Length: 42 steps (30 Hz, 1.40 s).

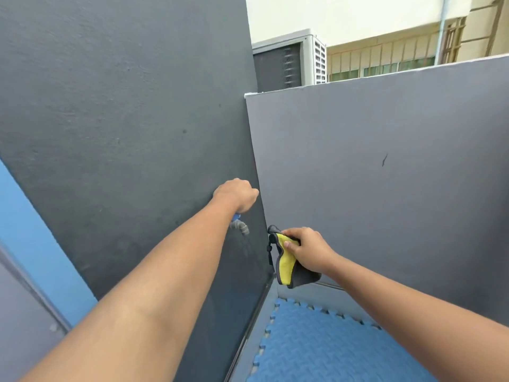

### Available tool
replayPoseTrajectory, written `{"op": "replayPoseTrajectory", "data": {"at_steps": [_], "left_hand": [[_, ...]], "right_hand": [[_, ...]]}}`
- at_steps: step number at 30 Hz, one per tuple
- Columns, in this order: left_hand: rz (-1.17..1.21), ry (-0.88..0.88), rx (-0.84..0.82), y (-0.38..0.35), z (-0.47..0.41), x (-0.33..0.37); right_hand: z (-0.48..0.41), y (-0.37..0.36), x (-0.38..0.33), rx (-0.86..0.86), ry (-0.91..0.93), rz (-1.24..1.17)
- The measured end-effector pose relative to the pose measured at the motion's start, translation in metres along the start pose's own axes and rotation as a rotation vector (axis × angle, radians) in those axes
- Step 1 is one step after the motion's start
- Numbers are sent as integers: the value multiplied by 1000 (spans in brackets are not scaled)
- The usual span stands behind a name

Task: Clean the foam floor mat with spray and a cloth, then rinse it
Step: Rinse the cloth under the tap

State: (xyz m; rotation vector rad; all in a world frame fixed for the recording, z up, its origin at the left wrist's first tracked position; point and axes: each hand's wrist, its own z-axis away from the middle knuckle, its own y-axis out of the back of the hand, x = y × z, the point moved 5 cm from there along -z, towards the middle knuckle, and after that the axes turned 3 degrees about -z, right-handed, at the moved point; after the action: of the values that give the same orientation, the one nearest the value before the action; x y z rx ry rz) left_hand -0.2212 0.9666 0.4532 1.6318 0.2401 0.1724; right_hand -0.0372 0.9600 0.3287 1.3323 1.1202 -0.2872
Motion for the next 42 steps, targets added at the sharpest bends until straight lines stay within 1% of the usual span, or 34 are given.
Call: {"op": "replayPoseTrajectory", "data": {"at_steps": [14,19,32,37,42], "left_hand": [[-1,-121,64,4,8,14],[52,-191,21,2,6,16],[73,-168,31,-2,3,15],[98,-147,-30,-5,-2,13],[115,-131,-49,-5,-1,13]], "right_hand": [[-4,13,22,45,-91,-16],[-7,7,20,24,-96,-40],[-1,-11,24,-11,-104,-18],[-2,-12,23,-5,-91,-28],[-4,-12,23,22,-87,-32]]}}
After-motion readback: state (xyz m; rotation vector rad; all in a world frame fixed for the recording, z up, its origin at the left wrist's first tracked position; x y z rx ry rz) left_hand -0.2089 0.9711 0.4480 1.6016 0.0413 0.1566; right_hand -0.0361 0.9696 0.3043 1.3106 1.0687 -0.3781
